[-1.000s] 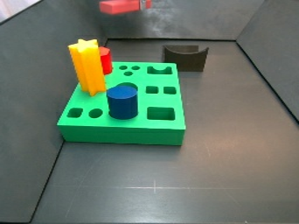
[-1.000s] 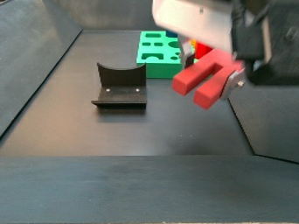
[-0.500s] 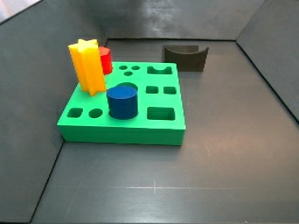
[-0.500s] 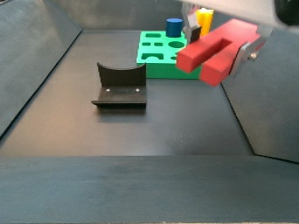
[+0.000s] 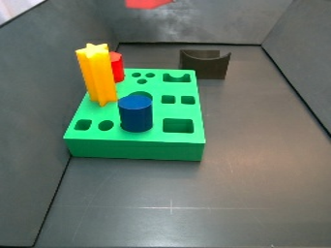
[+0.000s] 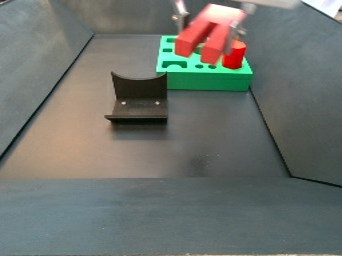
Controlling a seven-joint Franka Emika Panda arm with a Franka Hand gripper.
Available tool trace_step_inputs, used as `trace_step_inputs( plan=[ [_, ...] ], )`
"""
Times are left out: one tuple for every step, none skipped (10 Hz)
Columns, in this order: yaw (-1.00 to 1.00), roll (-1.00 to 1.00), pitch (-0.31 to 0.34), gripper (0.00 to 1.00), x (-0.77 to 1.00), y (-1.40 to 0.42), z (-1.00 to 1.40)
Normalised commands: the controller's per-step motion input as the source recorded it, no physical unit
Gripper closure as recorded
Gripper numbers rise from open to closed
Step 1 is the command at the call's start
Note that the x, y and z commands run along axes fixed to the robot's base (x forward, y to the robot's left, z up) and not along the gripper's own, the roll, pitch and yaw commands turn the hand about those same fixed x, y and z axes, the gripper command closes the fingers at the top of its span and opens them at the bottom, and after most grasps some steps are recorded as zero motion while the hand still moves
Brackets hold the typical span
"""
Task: Pick up the double-square object. Move up. Place the double-square object on the fixture. Regrasp the double-square object. Move to above the board. Insert the double-square object.
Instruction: Place the double-square object on the fixture.
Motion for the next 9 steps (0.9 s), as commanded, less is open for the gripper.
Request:
trace_step_inputs(
  plan=[
    [1.00, -0.04, 0.220, 1.00, 1.00, -0.70, -0.02],
    [1.00, -0.05, 0.257, 1.00, 1.00, -0.60, -0.01],
    [1.00, -0.05, 0.325, 1.00, 1.00, -0.49, -0.01],
    [0.93, -0.06, 0.365, 1.00, 1.00, -0.41, 0.00],
    [0.67, -0.05, 0.328, 1.00, 1.00, -0.34, -0.01],
    [0.36, -0.03, 0.265, 1.00, 1.00, -0.25, 0.00],
    [0.26, -0.03, 0.240, 1.00, 1.00, -0.22, 0.00],
    [0.14, -0.02, 0.201, 1.00, 1.00, -0.16, 0.00],
    [0.08, -0.02, 0.176, 1.00, 1.00, -0.12, 0.00]
  ],
)
